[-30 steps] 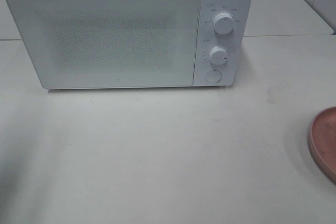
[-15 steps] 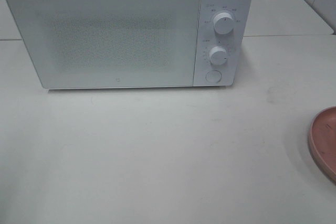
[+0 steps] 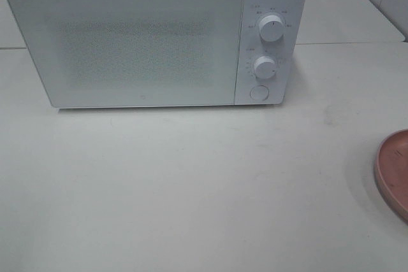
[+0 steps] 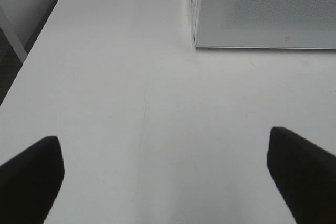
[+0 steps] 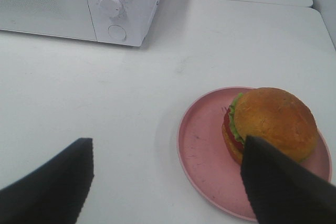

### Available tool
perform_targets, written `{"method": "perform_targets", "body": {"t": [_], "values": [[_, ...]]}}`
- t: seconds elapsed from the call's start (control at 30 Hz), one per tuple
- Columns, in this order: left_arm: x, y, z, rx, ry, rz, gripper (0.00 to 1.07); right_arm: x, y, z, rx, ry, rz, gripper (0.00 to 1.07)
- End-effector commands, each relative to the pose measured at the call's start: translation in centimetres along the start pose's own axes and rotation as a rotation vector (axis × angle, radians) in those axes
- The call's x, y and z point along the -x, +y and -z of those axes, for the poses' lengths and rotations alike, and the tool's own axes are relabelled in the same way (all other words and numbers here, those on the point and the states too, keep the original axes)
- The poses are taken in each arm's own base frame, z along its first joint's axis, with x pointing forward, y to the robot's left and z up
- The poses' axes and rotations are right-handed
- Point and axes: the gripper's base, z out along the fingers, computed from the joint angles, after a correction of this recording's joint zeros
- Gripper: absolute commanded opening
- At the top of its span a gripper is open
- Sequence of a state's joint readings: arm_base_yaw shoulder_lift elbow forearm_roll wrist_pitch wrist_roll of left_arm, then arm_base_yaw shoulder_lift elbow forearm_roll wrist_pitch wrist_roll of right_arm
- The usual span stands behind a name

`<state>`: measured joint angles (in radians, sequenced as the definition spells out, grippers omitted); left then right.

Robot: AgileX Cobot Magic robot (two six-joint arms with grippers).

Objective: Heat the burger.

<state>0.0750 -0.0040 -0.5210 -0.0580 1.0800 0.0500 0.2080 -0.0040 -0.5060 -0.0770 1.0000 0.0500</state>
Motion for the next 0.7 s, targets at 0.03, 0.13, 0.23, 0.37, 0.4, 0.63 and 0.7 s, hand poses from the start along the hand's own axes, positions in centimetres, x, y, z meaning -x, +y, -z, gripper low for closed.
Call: {"method": "perform_targets", "body": {"t": [0.03,0.13,0.23,0.37,0.4,0.63,0.7], "values": [[-0.18,0.03,0.25,0.003,-0.032,-0.001,0.98,-0.17,0.01,0.18,-0.002,-0.021,0.0,0.75],[-0.18,0.02,0.25,0.002,-0.032,0.0,0.98,-0.17,0.01,0.18,-0.002,-0.021,0.0,0.75],[-0.18,0.02,0.25,0.002,-0.032,0.0,0.98,-0.17,0.01,0.18,-0.002,-0.021,0.0,0.75],[-0.18,0.02,0.25,0.002,-0.032,0.0,0.98,-0.17,0.01,0.18,-0.002,-0.021,0.0,0.75],[-0.18,0.02,0.25,0.002,-0.032,0.0,0.98,-0.17,0.01,0.18,-0.002,-0.021,0.0,0.75],[-0.18,0.02,0.25,0.002,-0.032,0.0,0.98,-0.17,0.01,0.18,-0.002,-0.021,0.0,0.75],[-0.18,0.02,0.25,0.002,-0.032,0.0,0.98,-0.17,0.01,0.18,-0.002,-0.021,0.0,0.75]]}}
